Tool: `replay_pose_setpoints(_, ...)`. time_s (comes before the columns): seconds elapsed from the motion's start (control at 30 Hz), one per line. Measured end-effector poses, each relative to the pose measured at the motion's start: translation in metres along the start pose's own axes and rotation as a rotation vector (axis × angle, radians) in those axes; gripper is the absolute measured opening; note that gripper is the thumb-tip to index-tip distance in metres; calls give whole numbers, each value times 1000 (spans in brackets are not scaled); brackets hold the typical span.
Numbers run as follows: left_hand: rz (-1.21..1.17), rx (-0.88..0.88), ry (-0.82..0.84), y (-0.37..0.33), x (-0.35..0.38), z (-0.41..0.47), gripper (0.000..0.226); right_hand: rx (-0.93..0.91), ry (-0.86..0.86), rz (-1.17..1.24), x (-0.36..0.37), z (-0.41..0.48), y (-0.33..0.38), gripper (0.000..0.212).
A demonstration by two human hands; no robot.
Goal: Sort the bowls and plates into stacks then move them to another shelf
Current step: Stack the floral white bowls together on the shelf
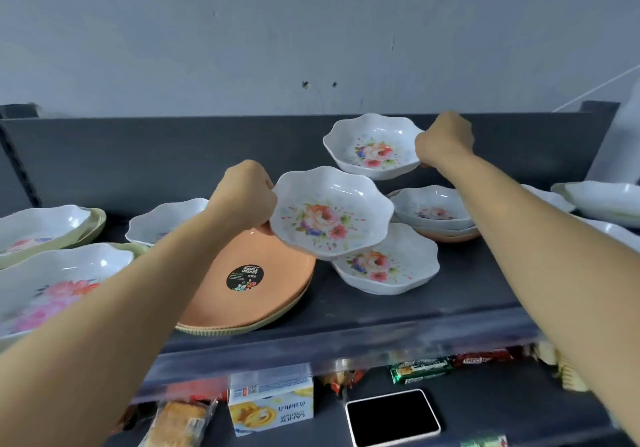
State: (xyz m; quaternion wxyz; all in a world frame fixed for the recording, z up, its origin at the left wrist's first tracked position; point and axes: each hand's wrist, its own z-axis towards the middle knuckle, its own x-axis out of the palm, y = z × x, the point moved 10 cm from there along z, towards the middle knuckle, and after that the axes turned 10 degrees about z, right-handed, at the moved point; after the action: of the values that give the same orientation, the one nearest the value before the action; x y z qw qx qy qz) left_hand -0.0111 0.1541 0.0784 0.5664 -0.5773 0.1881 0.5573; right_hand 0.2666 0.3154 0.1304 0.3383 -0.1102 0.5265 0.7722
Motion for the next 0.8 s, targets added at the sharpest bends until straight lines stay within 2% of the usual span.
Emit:
replay_pose_setpoints(0.17,-86,33,150,-42,46,1,34,38,-87,-21,-56,1,-27,29)
replay_pose_setpoints(0.33,-64,32,234,-52,80,-2,24,65,-7,-38,-66,-11,-42,23)
replay_pose_setpoints(0.67,82,70,200,-45,80,3,17,98,210,-72,-32,-40,-53,21)
replay_pose_setpoints(0.8,71,65,143,-38,66,8,30,110,299,-123,-19,-56,-52,22)
